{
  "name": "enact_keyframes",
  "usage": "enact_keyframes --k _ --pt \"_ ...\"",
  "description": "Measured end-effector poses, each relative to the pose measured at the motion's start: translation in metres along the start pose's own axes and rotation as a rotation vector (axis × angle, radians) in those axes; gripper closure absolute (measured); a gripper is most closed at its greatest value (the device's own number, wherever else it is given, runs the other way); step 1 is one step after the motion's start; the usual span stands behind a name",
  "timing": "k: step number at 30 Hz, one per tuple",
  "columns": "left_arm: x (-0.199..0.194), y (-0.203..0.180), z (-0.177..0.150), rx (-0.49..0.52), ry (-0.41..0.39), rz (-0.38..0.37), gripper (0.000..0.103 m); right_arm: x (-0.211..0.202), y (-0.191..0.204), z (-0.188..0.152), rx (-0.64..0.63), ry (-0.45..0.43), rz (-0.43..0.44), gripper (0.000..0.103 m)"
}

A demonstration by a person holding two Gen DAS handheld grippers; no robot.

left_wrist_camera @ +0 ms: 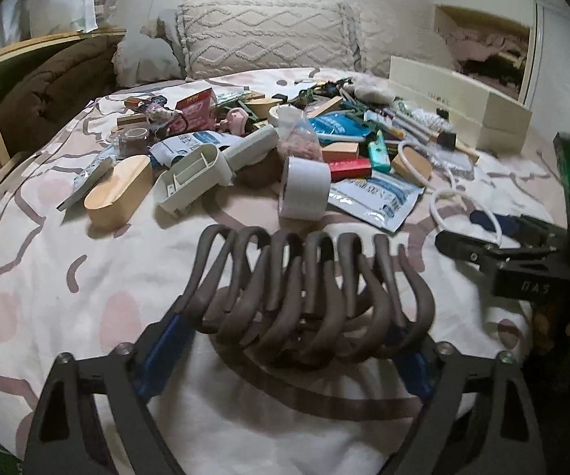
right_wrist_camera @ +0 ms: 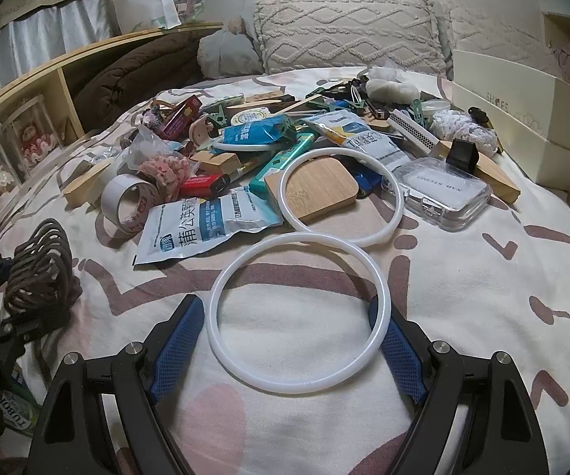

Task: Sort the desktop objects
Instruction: 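Lift the white ring with the right gripper while left holds the claw, then carry the ring and the claw toward the white box with both grippers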

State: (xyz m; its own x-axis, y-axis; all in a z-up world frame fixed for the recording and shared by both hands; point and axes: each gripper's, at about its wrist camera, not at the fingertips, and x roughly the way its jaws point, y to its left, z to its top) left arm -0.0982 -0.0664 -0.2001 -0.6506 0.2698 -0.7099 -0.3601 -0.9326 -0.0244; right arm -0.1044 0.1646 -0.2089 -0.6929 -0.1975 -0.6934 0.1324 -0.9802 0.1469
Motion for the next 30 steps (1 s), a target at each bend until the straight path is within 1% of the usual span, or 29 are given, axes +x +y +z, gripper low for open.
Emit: enact_keyframes --k 1,2,4,5,7,9,10,12,14,18,19,20,21,22,23,24,26,30 --pt "0.000 -0.001 0.000 0.004 -0.001 -0.003 0.018 0.000 0.000 0.000 0.002 0.000 0.002 0.017" --pt "0.000 -0.003 0.000 0.011 -0.001 -0.007 0.022 0.000 0.000 0.000 0.006 -0.001 0.003 0.017" --pt "0.000 -0.006 -0.001 0.024 -0.003 -0.001 0.022 -0.001 -0.001 0.001 0.011 -0.001 0.005 0.018" --pt "0.000 -0.006 -0.001 0.025 -0.004 0.000 0.022 -0.001 -0.002 0.001 0.016 -0.002 0.002 0.021" --pt "-0.001 -0.006 -0.001 0.016 -0.005 -0.002 0.022 -0.002 -0.004 0.002 0.032 -0.003 0.006 0.022" --pt "-0.002 -0.006 -0.001 0.005 -0.007 -0.002 0.023 -0.004 -0.008 0.003 0.046 -0.004 -0.007 0.036" --pt "-0.002 -0.006 -0.001 0.001 -0.008 -0.001 0.023 -0.005 -0.010 0.004 0.056 -0.004 -0.006 0.038" --pt "-0.002 -0.008 -0.001 -0.004 -0.007 0.008 0.023 -0.005 -0.015 0.005 0.074 0.002 0.001 0.045" --pt "-0.002 -0.008 0.000 -0.010 -0.007 0.014 0.023 -0.005 -0.017 0.006 0.079 0.008 0.005 0.046" --pt "-0.006 -0.008 0.003 -0.030 -0.024 0.021 0.023 -0.006 -0.015 0.008 0.065 0.026 0.001 0.046" --pt "-0.008 -0.008 0.004 -0.035 -0.030 0.022 0.023 -0.007 -0.015 0.008 0.064 0.029 0.003 0.046" --pt "-0.009 -0.008 0.005 -0.040 -0.036 0.023 0.023 -0.008 -0.016 0.008 0.065 0.031 0.015 0.039" --pt "-0.011 -0.007 0.006 -0.046 -0.041 0.025 0.023 -0.010 -0.016 0.007 0.067 0.031 0.033 0.028" --pt "-0.012 -0.007 0.007 -0.051 -0.046 0.025 0.023 -0.012 -0.016 0.007 0.067 0.030 0.042 0.022" --pt "-0.014 -0.007 0.008 -0.056 -0.050 0.025 0.023 -0.015 -0.014 0.006 0.063 0.029 0.030 0.013" --pt "-0.015 -0.007 0.009 -0.060 -0.054 0.026 0.023 -0.017 -0.012 0.006 0.055 0.028 0.010 0.009" --pt "-0.019 -0.006 0.011 -0.068 -0.063 0.027 0.023 -0.019 -0.010 0.005 0.042 0.031 -0.023 0.008" --pt "-0.025 -0.004 0.015 -0.086 -0.080 0.028 0.023 -0.014 -0.010 0.009 0.007 0.065 -0.103 0.008"
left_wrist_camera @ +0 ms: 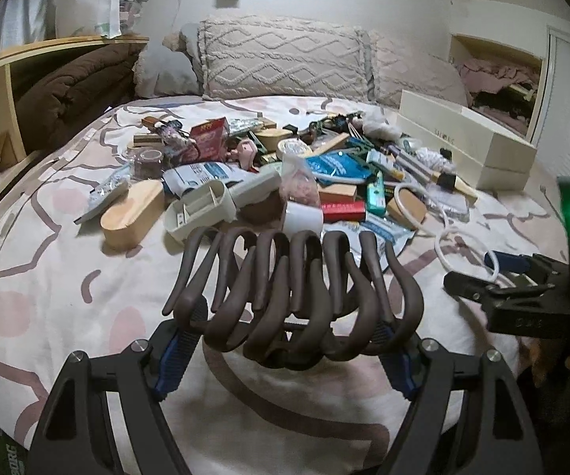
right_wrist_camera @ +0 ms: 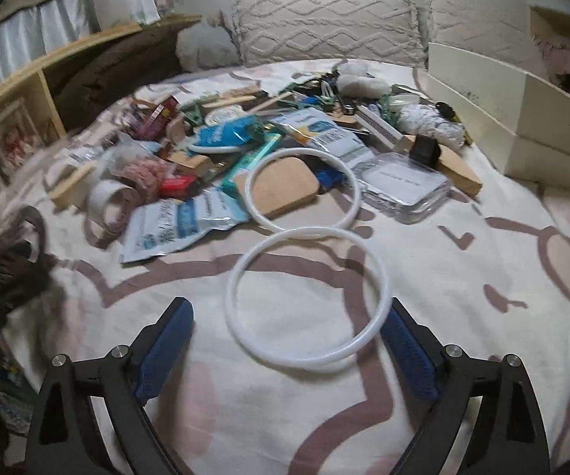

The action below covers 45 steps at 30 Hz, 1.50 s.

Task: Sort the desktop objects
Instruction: 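Carry the ring and the claw toward the white box with both grippers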

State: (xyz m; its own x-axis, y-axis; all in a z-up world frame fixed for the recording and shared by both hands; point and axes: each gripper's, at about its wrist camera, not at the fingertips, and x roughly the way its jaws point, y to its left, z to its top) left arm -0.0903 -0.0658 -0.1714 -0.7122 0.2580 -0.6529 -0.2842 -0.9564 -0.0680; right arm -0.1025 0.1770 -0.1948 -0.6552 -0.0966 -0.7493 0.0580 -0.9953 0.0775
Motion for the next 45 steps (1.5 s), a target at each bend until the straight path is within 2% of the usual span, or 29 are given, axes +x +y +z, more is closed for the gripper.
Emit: enact_keyframes --k 5,11,16,17,18,31,45 --pt "-0.004 0.001 0.003 -0.019 -0.010 0.000 0.023 0.007 0.002 0.006 -0.069 0.014 -0.055 0.008" --pt "-0.005 -0.003 0.005 -0.005 -0.016 -0.003 0.023 0.016 0.001 0.012 -0.111 0.027 -0.051 0.008" --pt "-0.005 -0.006 0.005 0.001 -0.016 -0.007 0.023 0.018 -0.004 0.014 -0.091 0.028 -0.014 0.009" --pt "-0.005 -0.007 0.006 0.001 -0.016 -0.008 0.023 0.017 -0.004 0.013 -0.090 0.023 -0.008 0.017" --pt "-0.005 -0.008 0.006 0.002 -0.017 -0.009 0.023 0.016 -0.004 0.013 -0.089 0.021 -0.004 0.018" --pt "-0.006 -0.024 0.016 0.011 -0.026 -0.017 0.023 0.004 -0.010 0.011 -0.053 0.009 0.021 0.019" --pt "-0.009 -0.050 0.037 0.016 -0.051 -0.028 0.023 -0.029 -0.047 0.016 0.033 -0.031 0.009 0.019"
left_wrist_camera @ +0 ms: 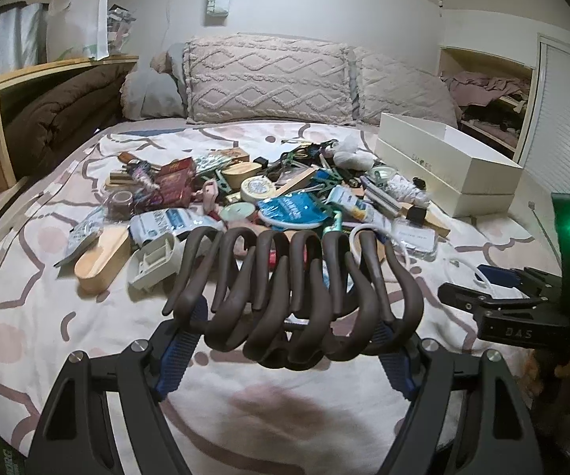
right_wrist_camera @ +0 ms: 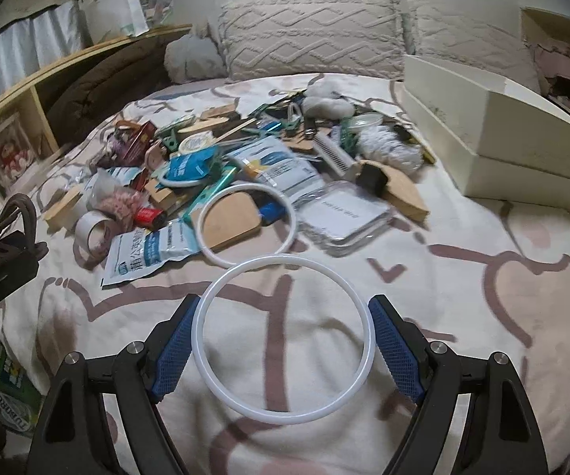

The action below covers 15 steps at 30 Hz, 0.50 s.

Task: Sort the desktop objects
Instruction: 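Carry the ring and the claw toward the white box with both grippers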

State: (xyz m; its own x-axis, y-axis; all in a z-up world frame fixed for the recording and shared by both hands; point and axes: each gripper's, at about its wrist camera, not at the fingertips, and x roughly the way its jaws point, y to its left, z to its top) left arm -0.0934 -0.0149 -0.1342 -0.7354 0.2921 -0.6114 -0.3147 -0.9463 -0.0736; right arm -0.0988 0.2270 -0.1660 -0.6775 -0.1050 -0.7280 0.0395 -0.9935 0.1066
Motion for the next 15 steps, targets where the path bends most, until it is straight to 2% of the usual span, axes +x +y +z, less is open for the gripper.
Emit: enact_keyframes --k 15 --pt "0.013 -0.047 0.034 0.031 -0.034 -0.061 0.023 -0.038 -0.081 0.004 0.120 -0.061 -0.107 0.018"
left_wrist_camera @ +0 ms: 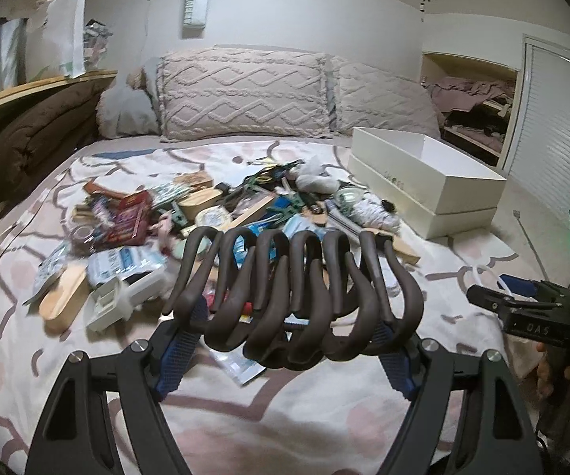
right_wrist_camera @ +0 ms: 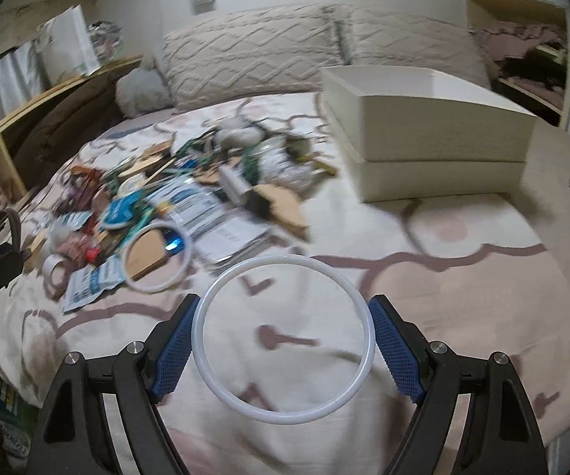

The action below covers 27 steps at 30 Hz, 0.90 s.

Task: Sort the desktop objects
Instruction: 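Carry the ring and the claw toward the white box with both grippers, then hold the ring and the claw above the open white box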

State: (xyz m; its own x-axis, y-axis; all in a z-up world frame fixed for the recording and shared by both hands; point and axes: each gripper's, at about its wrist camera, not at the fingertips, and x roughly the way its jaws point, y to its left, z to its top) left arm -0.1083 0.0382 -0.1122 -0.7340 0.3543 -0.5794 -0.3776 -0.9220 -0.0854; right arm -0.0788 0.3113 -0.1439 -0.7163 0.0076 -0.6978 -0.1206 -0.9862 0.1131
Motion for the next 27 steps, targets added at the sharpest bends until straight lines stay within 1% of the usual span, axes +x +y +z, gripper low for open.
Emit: enact_keyframes --k 6,13,18,22,27 --pt "0.014 -0.022 0.014 0.013 -0.004 -0.035 0.023 -0.011 -0.038 0.008 0.044 -0.030 -0.056 0.018" --pt "0.036 -0.051 0.033 0.027 -0.007 -0.085 0.023 -0.018 -0.076 0.017 0.070 -0.046 -0.094 0.018" --pt "0.054 -0.076 0.050 0.036 -0.011 -0.127 0.023 -0.021 -0.098 0.027 0.083 -0.064 -0.104 0.018" --pt "0.069 -0.096 0.066 0.043 -0.019 -0.162 0.023 -0.024 -0.113 0.042 0.090 -0.093 -0.111 0.018" --pt "0.083 -0.117 0.088 0.057 -0.044 -0.187 0.023 -0.030 -0.127 0.064 0.081 -0.136 -0.110 0.019"
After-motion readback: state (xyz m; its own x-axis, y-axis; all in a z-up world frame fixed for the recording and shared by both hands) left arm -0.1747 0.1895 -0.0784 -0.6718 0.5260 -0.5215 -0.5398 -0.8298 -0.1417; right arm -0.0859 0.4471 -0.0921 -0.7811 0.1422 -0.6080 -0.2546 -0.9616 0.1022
